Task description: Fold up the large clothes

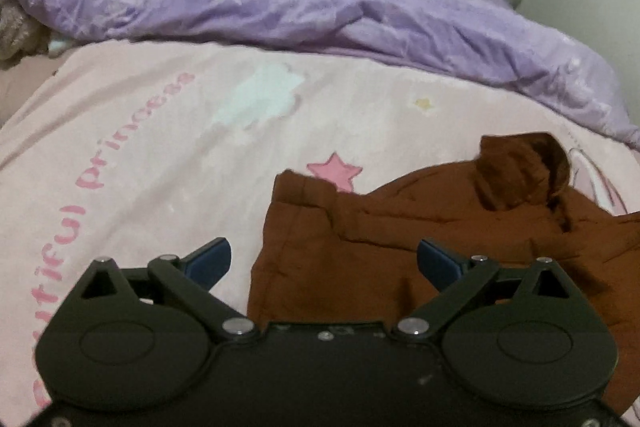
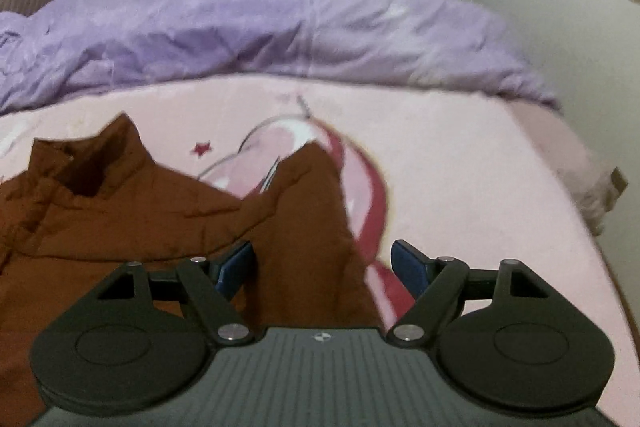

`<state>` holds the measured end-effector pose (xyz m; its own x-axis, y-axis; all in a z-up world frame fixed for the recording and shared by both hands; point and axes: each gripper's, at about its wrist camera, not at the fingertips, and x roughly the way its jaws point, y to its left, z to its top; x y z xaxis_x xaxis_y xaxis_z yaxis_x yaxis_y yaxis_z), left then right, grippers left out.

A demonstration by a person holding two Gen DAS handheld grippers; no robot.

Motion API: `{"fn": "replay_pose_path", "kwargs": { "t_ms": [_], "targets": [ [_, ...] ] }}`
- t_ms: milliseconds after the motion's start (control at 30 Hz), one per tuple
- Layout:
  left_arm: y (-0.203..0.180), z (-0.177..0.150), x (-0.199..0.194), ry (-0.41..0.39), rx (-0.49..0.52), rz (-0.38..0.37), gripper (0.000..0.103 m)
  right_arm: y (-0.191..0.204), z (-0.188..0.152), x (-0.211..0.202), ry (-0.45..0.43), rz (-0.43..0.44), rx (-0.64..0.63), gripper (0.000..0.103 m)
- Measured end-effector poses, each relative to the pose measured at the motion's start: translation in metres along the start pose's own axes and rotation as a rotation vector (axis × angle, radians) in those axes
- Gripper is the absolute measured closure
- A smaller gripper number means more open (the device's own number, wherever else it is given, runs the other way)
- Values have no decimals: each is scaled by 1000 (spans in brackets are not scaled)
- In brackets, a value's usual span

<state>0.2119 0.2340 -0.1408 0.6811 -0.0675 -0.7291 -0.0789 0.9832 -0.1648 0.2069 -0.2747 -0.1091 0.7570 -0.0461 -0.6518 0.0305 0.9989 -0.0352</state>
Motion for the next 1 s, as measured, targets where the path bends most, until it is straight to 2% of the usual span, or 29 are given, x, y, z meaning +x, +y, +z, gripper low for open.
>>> {"fn": "replay_pose_path", "kwargs": {
  "t_ms": [33, 67, 100, 133, 167, 233, 400, 500, 600, 733, 800, 833, 867, 900, 933, 967, 1000],
  "targets": [
    [2, -1, 2, 1, 2, 6, 12, -1, 0, 7, 8, 2, 12, 29],
    [4, -2, 2, 3, 3, 9, 50, -3, 0, 11, 9, 4, 29, 46],
    [6, -3, 5, 16, 3, 6, 90, -6, -1, 13, 4, 33, 55, 86],
    [8, -4, 0, 13, -6, 6, 91, -10, -2, 12, -5, 76, 98, 95],
    [10, -5, -5, -18, -17, 2, 91, -14, -4, 8, -24, 91, 136, 95],
    [11, -5, -19, -85, -31, 0, 92, -15, -8, -8, -104, 63, 155, 96],
    [0, 11, -69, -292, -34, -60, 93, -27, -9, -55, -279, 35, 257, 96],
    [-9, 24, -77, -351, -11, -63, 93, -40, -4, -62, -332, 37, 313, 96],
    [-6, 28, -47, -303, -24, -36, 92, -45, -1, -38, -285, 33, 330, 96],
    [10, 6, 24, -133, -99, 41, 92, -42, -14, 15, -143, 16, 331, 96],
    [19, -11, 49, -75, -133, 32, 90, -46, -25, 38, -56, 26, 364, 96],
    [24, -17, 52, -87, -167, 17, 89, -50, -30, 44, -47, 44, 386, 94],
    [28, -18, 51, -96, -190, 6, 86, -54, -33, 47, -42, 61, 407, 94],
    [32, -17, 50, -96, -207, 3, 75, -57, -34, 48, -37, 75, 425, 91],
    [35, -14, 50, -95, -219, 13, 66, -60, -35, 47, -33, 80, 437, 78],
    [37, -13, 49, -81, -229, 41, 50, -59, -35, 46, -27, 64, 440, 69],
    [38, -10, 46, -71, -241, 58, 44, -60, -33, 46, -20, 41, 442, 51]
  ]
}}
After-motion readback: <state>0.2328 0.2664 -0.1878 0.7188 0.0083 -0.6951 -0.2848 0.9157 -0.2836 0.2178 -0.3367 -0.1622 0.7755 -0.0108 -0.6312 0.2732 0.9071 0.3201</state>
